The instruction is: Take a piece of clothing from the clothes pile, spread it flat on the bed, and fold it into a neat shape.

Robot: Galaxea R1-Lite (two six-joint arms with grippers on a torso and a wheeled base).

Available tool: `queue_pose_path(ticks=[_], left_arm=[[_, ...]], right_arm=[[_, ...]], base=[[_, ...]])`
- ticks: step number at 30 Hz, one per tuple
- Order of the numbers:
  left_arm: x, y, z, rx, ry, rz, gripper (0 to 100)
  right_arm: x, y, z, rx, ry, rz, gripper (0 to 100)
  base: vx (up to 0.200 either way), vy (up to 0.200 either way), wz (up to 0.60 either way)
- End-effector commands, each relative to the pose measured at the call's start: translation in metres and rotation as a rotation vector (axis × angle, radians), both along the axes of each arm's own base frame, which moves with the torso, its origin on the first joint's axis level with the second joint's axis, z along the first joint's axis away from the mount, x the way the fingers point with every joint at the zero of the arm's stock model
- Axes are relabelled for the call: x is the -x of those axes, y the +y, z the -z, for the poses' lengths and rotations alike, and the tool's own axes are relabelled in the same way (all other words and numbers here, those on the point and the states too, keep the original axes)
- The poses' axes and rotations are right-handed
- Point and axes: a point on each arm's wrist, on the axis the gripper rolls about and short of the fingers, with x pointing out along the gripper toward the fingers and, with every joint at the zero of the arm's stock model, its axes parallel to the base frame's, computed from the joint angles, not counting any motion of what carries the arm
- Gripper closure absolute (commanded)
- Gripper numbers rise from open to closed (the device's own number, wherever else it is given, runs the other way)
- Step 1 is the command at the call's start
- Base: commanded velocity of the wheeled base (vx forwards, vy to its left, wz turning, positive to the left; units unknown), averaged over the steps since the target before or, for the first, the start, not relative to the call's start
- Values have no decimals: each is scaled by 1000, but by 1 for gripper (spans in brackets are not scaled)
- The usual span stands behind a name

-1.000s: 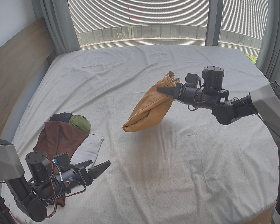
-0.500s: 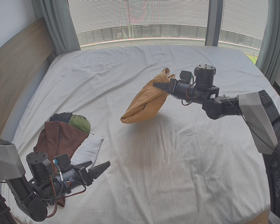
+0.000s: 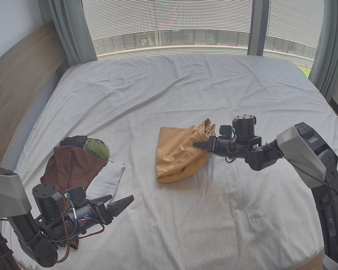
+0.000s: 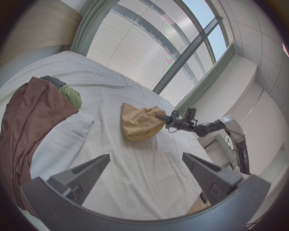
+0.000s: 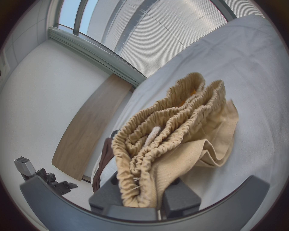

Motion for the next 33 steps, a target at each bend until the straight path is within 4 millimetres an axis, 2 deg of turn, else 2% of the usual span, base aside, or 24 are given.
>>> queue_pose_path(ticks=[1,5,8,13,19,20,25,29,33], left_arm=[[1,-2,0,-1,-1,9,0],[2,-4,-1,0,-3,18,0],[2,-5,-2,1,-7,22,0],[3,-5,-3,2,-12,22,0],[2,-5,-3,3,-13,22,0],[2,-5,-3,3,-13,22,0],[2,-5,-4,3,-16,20,0],[2,-5,-4,4,-18,20,0],[3,-5,-6,5,-24,20,0]], right_arm=[[36,-19,8,31,35,10,100],[48,-23,26,34,43,16,100],[52,-23,32,32,41,20,100],[52,-23,46,36,54,20,100],[52,-23,53,40,57,30,100],[52,-23,56,46,64,39,0],[71,-28,63,81,131,49,0],[94,-32,64,105,196,41,0],[126,-32,68,155,249,-1,0]], base=[[0,0,0],[0,0,0],[0,0,0],[0,0,0],[0,0,0],[0,0,0],[0,0,0],[0,0,0],[0,0,0]])
